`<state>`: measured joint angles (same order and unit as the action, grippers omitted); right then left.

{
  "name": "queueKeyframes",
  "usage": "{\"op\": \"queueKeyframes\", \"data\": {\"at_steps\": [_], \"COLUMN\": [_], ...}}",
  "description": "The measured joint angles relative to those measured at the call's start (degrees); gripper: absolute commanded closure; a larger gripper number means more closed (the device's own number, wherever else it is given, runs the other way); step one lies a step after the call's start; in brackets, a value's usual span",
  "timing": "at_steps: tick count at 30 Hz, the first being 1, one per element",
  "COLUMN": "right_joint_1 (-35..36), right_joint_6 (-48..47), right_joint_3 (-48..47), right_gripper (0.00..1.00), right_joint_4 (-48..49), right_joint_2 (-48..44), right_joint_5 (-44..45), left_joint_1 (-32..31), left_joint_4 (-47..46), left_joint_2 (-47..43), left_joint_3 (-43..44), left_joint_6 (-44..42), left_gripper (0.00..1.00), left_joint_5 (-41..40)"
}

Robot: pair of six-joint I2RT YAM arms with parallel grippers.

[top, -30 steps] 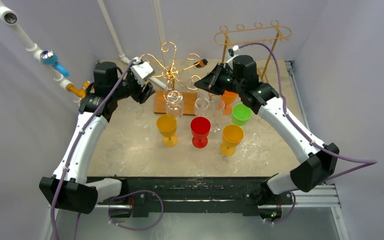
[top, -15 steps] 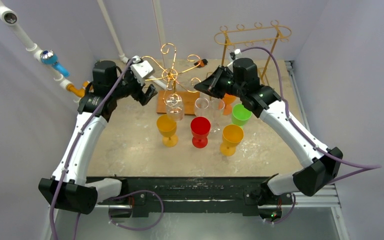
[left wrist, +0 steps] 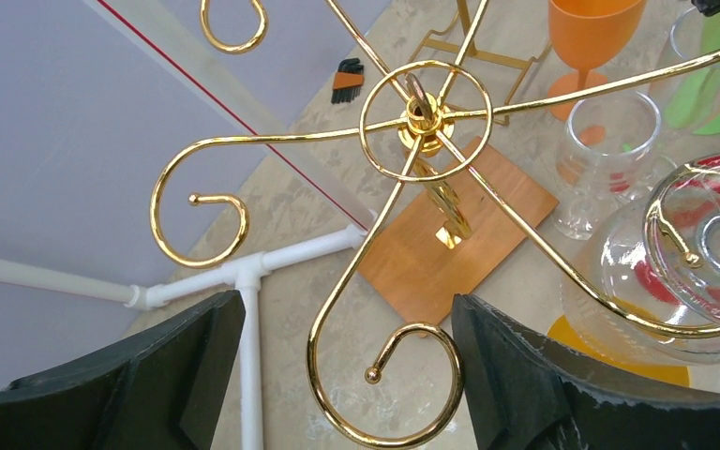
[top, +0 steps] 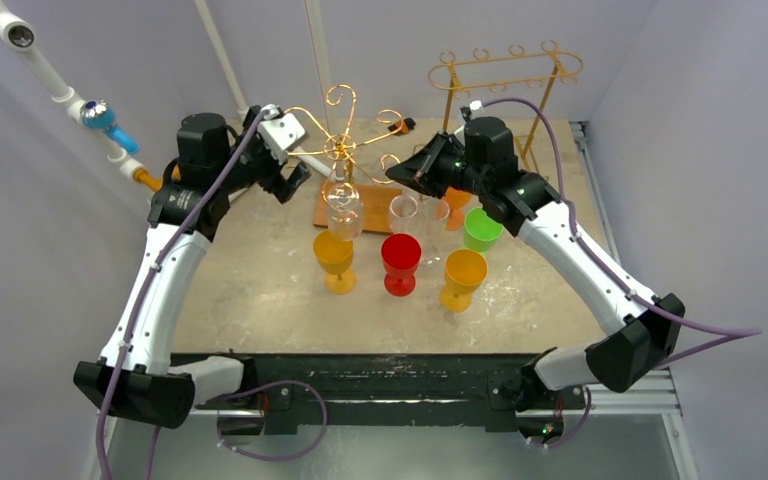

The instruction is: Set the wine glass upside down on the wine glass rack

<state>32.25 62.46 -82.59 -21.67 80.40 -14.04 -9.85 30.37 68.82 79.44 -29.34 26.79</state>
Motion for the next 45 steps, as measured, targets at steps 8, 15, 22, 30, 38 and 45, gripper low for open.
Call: {"op": "queueKeyframes", "data": {"at_steps": [8,15,22,30,38,45], "right_joint_1": [0.00,0.11,0.11,0.11,0.11,0.09], "right_joint_6": [1.66,2.78,3.89,5.53,5.97,5.99], "right_joint_3": [0.33,1.90,2.69,2.67,2.67,2.69], "right_gripper": [1.00,1.00,1.00,1.00,1.00,0.78], "right_joint_4": [0.70,0.92,1.09,1.16,1.11,0.61], "right_joint_2": [0.00,-1.25,-1.92,-1.92,-1.92,-2.12], "right_joint_5": [0.70,1.05,1.46,1.05,0.37,-0.57], "left_joint_1": [-0.11,-2.64,-6.14,-6.93,-7.54,-7.61], "left_joint_4": [7.72,6.99,6.75,4.52,4.92,4.74], "left_joint_2": [3.28,1.77,4.04,4.63,4.72,5.03], "left_joint_3": [7.26,5.33,5.29,4.20,4.35,4.48], "left_joint_6": [-6.23,-12.68,-16.81,-18.25,-19.50,-19.76], "left_gripper": [0.24,0.36,0.55,0.76,0.87,0.91], "left_joint_5": [1.40,0.94,-3.06,-5.20,-6.10,-6.21]}}
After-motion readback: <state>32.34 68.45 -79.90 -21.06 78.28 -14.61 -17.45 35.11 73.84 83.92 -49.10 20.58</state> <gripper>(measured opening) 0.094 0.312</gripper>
